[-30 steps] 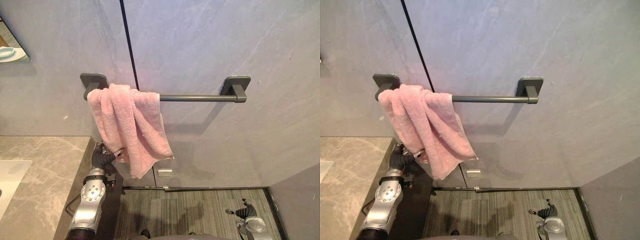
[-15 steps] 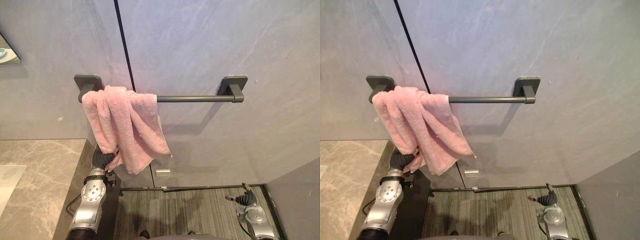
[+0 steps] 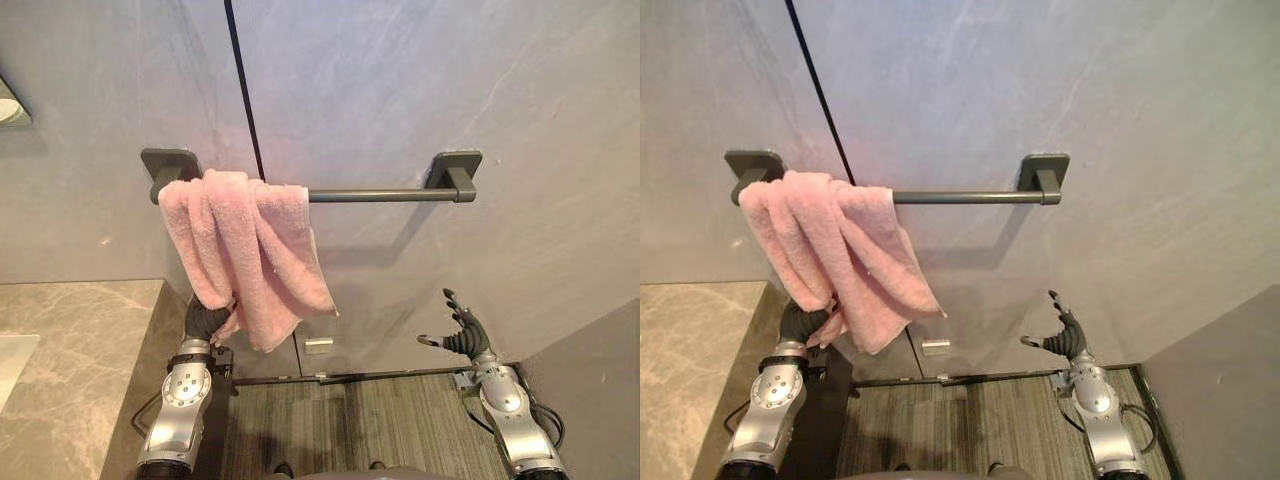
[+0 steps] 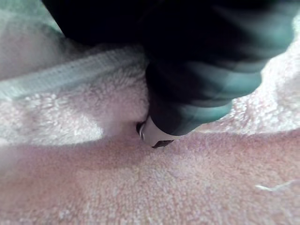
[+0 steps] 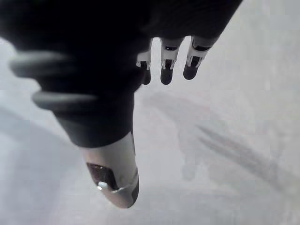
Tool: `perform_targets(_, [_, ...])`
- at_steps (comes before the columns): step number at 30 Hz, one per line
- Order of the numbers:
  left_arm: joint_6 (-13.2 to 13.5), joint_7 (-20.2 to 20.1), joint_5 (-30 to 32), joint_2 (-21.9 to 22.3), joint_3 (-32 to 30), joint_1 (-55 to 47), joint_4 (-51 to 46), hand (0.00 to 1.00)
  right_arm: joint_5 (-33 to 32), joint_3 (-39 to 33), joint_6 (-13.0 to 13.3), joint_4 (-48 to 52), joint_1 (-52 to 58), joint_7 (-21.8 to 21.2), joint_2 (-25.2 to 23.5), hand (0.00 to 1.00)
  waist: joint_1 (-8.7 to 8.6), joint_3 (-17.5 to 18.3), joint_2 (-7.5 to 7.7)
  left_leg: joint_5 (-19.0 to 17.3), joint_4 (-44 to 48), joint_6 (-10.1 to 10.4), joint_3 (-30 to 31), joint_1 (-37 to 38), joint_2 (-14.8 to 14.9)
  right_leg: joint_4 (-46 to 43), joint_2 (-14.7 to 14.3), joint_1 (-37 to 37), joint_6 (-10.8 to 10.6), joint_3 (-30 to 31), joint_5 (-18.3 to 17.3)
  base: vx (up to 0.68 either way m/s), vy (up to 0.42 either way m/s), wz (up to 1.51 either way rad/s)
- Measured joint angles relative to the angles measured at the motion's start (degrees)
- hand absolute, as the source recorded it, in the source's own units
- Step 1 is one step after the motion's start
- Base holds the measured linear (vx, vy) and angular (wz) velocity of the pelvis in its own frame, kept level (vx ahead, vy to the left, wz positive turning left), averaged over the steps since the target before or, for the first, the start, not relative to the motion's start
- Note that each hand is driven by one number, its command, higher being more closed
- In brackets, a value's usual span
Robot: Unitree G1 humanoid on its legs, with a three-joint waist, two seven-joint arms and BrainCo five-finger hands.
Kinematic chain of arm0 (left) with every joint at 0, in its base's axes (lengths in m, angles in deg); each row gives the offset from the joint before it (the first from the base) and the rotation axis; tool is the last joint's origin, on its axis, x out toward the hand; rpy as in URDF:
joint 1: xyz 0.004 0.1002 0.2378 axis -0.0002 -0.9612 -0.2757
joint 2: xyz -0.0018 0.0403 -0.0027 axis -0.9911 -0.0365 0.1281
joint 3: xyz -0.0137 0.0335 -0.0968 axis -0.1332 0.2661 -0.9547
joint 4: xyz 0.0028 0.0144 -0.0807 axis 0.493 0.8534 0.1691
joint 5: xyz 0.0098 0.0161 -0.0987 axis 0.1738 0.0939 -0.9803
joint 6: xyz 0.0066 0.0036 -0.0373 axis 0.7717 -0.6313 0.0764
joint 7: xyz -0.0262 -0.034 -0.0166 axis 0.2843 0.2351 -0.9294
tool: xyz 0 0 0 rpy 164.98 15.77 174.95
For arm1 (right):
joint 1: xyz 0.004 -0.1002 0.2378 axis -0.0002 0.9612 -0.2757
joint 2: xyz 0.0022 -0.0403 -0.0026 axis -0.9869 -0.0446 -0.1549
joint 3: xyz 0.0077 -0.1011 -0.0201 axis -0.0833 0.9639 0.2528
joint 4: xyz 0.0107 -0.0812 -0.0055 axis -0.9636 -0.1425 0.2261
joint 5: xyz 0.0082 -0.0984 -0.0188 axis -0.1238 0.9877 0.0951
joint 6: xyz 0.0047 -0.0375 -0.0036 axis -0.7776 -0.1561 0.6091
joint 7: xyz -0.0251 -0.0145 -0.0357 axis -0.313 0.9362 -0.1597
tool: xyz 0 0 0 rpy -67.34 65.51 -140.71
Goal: Organize washtable
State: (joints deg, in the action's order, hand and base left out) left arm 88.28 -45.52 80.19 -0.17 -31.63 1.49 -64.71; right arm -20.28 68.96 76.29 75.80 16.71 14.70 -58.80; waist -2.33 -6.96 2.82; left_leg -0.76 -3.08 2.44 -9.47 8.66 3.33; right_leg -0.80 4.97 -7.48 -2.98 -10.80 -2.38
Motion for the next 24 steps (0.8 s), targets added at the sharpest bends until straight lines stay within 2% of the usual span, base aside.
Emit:
perform_targets(3, [0.1, 0.0, 0.0, 0.5, 0.0, 0.0, -0.6, 1.0, -3.8, 2.0, 1.3, 2.4, -0.1, -2.4, 1.4, 0.0, 0.14, 0.2, 0.28, 0.0, 0.1, 0.0, 0.0, -0.1, -0.1, -0.6, 0.1, 0.6, -0.1, 0.2, -0.1, -0.04, 0.0, -0.02])
perform_targets(9, [0.3, 0.0, -0.1, 2.1, 1.0, 0.4, -1.2, 1.0, -10.6, 8.3, 1.4, 4.0, -1.7, -5.9, 1.9, 0.0, 0.22, 0.2, 0.24, 0.0, 0.1, 0.0, 0.0, -0.3, -0.2, -1.2, 0.3, 0.9, -0.1, 0.3, -0.3, -0.01, 0.0, 0.0])
perform_targets(14, [0.4, 0.0, -0.1, 3.5, 2.4, 1.4, -1.5, 1.0, -13.4, 12.3, 1.5, 3.9, -4.9, -6.2, 1.3, 0.0, 0.28, 0.2, 0.22, 0.0, 0.4, 0.0, 0.4, -0.7, -0.2, -1.1, 0.3, 1.0, -0.1, 0.2, -0.3, -0.01, -0.004, 0.02])
perform_targets(24, [0.5, -0.1, -0.7, 4.4, 4.8, 1.4, -1.4, 1.0, -16.0, 14.0, 1.4, -2.1, -8.1, -5.7, -2.8, 0.0, 0.91, 0.3, 0.12, 0.1, 1.1, -0.1, 1.7, -1.5, -0.2, -1.3, 0.3, 1.1, -0.1, -0.2, -0.3, -0.03, -0.016, 0.04])
